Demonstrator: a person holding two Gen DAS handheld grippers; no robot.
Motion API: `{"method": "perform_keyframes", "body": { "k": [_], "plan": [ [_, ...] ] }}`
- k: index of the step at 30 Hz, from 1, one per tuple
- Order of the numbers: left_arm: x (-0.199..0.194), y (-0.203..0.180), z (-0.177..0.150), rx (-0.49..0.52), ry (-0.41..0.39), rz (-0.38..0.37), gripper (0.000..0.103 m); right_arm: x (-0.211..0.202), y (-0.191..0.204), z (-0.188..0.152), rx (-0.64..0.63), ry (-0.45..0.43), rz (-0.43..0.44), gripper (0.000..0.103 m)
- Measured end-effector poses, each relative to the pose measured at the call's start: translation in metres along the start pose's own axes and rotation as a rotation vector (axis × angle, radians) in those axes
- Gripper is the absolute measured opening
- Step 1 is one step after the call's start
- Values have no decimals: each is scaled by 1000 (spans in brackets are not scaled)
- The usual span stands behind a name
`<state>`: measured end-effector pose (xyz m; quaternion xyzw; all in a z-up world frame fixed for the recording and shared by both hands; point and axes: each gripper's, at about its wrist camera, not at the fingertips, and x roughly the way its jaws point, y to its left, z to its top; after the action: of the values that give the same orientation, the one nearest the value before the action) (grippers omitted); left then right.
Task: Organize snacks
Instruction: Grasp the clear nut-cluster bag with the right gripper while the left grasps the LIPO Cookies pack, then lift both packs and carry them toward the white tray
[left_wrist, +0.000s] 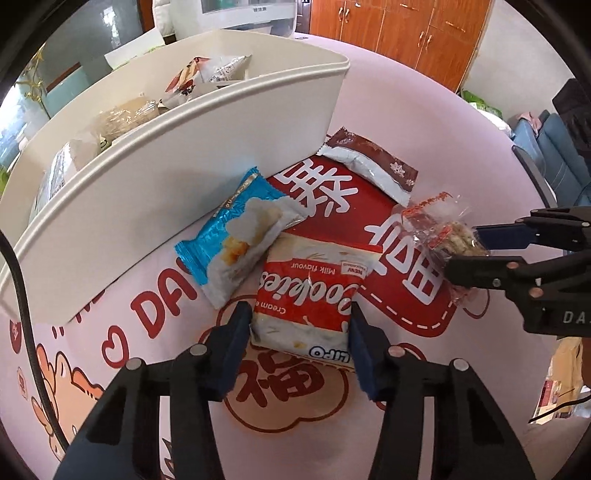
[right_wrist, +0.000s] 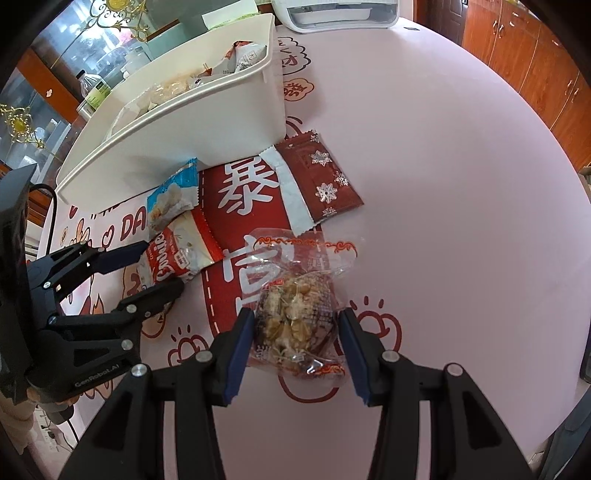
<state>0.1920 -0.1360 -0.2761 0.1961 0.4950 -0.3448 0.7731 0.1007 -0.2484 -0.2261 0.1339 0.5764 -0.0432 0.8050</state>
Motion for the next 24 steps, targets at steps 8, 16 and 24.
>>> {"method": "perform_keyframes", "body": {
  "k": [8,16,24],
  "plan": [
    [-43,0,-24,7,-65,-13,48,-2,2,-2,-5,-9,1,46],
    [-96,5,-30,-62,-126,-11,48,-30,12,0,-31,-64,31,46],
    [-149,30,-8,-158,-161,80,48,-84,37,30,-95,-160,81,46]
  ]
}}
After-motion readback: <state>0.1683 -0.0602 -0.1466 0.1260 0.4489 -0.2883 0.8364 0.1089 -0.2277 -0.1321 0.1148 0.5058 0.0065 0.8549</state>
